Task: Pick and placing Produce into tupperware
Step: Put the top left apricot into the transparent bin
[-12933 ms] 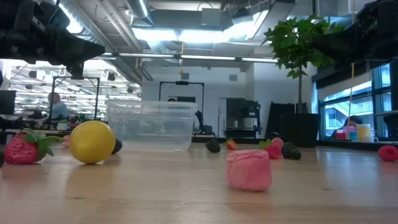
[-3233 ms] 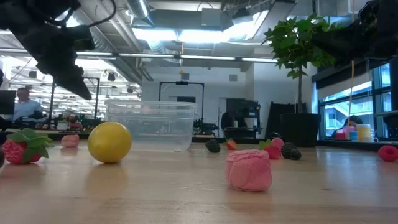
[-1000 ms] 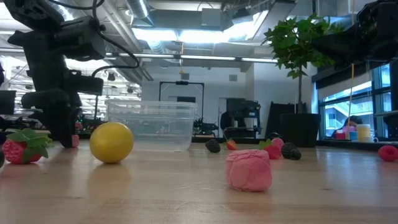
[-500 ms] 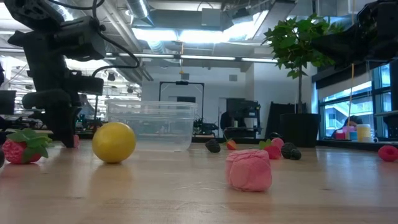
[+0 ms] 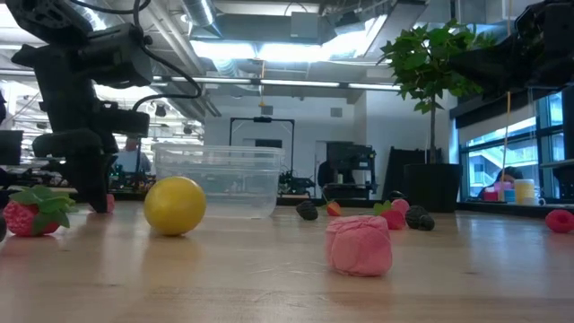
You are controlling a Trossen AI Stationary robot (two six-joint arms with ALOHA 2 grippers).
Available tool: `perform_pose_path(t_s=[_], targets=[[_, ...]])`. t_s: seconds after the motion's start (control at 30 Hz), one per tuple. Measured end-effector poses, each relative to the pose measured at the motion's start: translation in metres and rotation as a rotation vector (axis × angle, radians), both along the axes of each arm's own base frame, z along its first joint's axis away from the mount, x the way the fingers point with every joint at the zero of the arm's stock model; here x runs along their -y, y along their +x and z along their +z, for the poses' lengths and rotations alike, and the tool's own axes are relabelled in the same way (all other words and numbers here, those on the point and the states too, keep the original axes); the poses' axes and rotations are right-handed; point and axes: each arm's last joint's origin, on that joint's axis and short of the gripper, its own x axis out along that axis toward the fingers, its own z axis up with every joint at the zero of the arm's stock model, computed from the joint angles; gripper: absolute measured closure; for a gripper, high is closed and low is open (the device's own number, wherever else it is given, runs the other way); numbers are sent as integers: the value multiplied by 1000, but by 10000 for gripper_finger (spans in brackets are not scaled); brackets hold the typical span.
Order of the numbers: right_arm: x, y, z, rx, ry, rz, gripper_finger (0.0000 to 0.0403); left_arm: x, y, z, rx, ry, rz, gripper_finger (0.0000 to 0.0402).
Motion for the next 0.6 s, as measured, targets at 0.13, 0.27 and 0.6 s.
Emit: perform_pose_path(t_s=[0.13, 0.27, 0.6], targets=[[0, 0, 0, 0, 0, 0, 352, 0, 5, 6, 30, -5, -2, 311], [0, 0, 0, 3, 0, 0, 352, 0, 15, 22, 55, 5, -36, 310], [0, 0, 2, 16, -2, -1, 352, -2, 27, 81, -19, 91, -27, 310]])
